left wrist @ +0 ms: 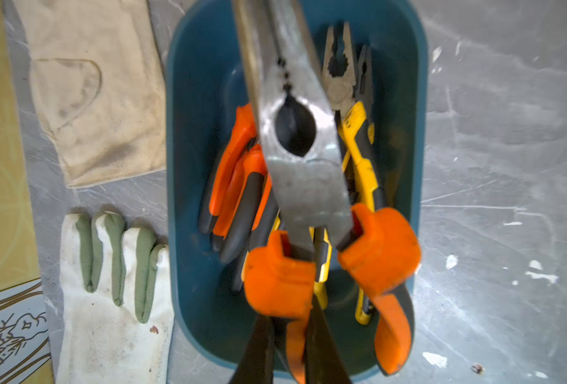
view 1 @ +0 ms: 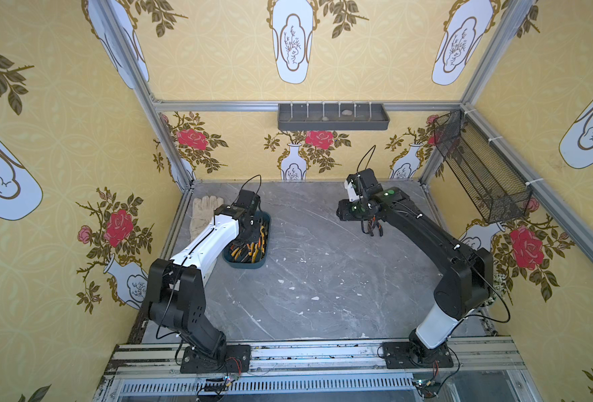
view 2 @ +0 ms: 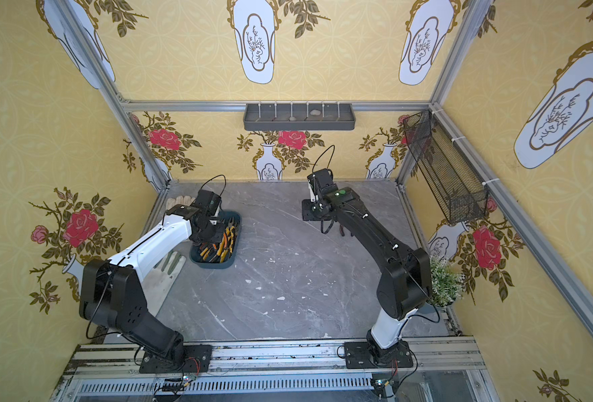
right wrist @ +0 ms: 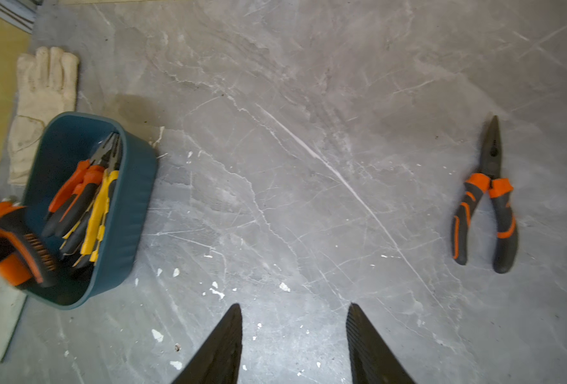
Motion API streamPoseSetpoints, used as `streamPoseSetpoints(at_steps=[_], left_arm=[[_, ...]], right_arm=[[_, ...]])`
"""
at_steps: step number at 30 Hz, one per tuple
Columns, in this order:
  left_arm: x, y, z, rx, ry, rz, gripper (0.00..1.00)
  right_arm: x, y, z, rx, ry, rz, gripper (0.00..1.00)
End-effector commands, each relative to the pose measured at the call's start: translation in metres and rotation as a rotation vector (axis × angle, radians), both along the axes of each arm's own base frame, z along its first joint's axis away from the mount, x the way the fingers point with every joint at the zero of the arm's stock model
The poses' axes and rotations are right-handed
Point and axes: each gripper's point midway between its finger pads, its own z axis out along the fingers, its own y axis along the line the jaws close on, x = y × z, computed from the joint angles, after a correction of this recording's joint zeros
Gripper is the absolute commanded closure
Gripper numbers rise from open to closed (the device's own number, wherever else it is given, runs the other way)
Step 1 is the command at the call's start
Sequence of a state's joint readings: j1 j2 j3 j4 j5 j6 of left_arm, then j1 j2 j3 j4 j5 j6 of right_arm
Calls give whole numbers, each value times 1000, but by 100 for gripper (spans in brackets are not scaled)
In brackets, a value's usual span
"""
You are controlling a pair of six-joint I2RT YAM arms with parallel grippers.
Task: Take the pliers out of the storage box
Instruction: Pick up the pliers from the storage box.
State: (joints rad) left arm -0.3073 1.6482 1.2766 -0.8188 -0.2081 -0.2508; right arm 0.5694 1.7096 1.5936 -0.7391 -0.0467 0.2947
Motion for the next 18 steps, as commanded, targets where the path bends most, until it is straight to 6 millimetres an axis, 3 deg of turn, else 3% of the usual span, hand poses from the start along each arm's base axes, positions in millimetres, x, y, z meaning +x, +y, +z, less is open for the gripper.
streamPoseSetpoints(at_steps=[1,10,16,18], left_arm=[[0,5,-20,43,40,-1,100],[17,19,-38,160,50,8,99],[29,26,-47,212,59,5,91],[29,26,-49,215,65,11,84]], right_arm=[[-2,11,1,24,1,11,49],[-10,14,-15,4,36,21,49],[-10,14,-20,-1,43,21,49],[-11,14,-21,-4,44,21,49]])
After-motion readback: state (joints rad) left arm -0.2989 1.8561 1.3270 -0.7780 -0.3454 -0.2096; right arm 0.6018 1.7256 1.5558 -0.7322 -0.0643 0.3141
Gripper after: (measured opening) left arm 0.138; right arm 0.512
